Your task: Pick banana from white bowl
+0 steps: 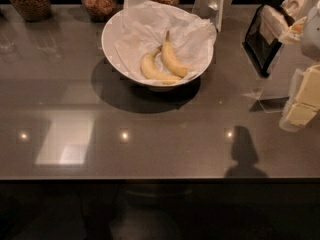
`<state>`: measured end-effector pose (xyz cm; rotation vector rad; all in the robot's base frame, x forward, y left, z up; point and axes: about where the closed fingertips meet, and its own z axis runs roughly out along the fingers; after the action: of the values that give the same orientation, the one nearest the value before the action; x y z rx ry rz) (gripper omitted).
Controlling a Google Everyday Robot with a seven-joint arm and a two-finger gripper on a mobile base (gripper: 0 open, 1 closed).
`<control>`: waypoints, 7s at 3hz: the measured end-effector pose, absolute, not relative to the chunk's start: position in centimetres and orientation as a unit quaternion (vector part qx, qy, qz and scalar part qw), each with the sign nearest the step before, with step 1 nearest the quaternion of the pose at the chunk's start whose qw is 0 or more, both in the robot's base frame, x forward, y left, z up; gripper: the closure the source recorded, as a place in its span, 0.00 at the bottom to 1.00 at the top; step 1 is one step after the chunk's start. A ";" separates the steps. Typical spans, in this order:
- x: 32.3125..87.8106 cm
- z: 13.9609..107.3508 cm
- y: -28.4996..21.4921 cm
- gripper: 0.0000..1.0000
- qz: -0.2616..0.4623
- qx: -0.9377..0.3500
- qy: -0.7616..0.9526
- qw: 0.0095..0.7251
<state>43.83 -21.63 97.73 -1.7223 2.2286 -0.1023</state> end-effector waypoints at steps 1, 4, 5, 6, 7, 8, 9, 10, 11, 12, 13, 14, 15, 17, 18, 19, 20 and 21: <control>43.8 97.7 -21.6 0.00 -0.036 -0.603 0.780 0.161; 52.0 98.5 -14.3 0.00 0.043 -0.551 0.785 0.280; 57.0 98.3 -11.3 0.00 0.049 -0.524 0.791 0.314; 61.4 96.9 -7.8 0.00 0.065 -0.500 0.795 0.336; 64.5 94.4 -4.6 0.00 0.085 -0.482 0.803 0.340; 65.0 93.2 -3.9 0.00 0.087 -0.485 0.802 0.339; 65.5 91.0 -3.4 0.16 0.086 -0.482 0.806 0.331; 65.4 88.9 -3.4 0.31 0.079 -0.480 0.813 0.320; 65.4 87.1 -3.8 0.29 0.062 -0.478 0.818 0.315; 66.1 86.1 -4.6 0.29 0.038 -0.474 0.821 0.316; 67.1 85.2 -5.6 0.40 0.015 -0.466 0.827 0.314; 67.3 84.9 -6.1 0.58 0.006 -0.460 0.832 0.309; 67.2 85.1 -6.1 0.82 0.006 -0.460 0.832 0.309; 67.2 85.0 -6.4 1.00 -0.002 -0.453 0.840 0.299; 67.2 86.3 -6.1 1.00 0.005 -0.449 0.840 0.305; 67.2 89.0 -5.4 1.00 0.031 -0.445 0.830 0.334; 67.3 92.0 -4.4 1.00 0.055 -0.449 0.815 0.363; 67.2 93.4 -4.0 1.00 0.062 -0.457 0.806 0.372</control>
Offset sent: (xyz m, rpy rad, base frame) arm 0.0270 0.0381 -0.0001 0.2155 -0.0427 0.0080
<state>67.16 -3.96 93.38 -1.1717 2.0654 0.1588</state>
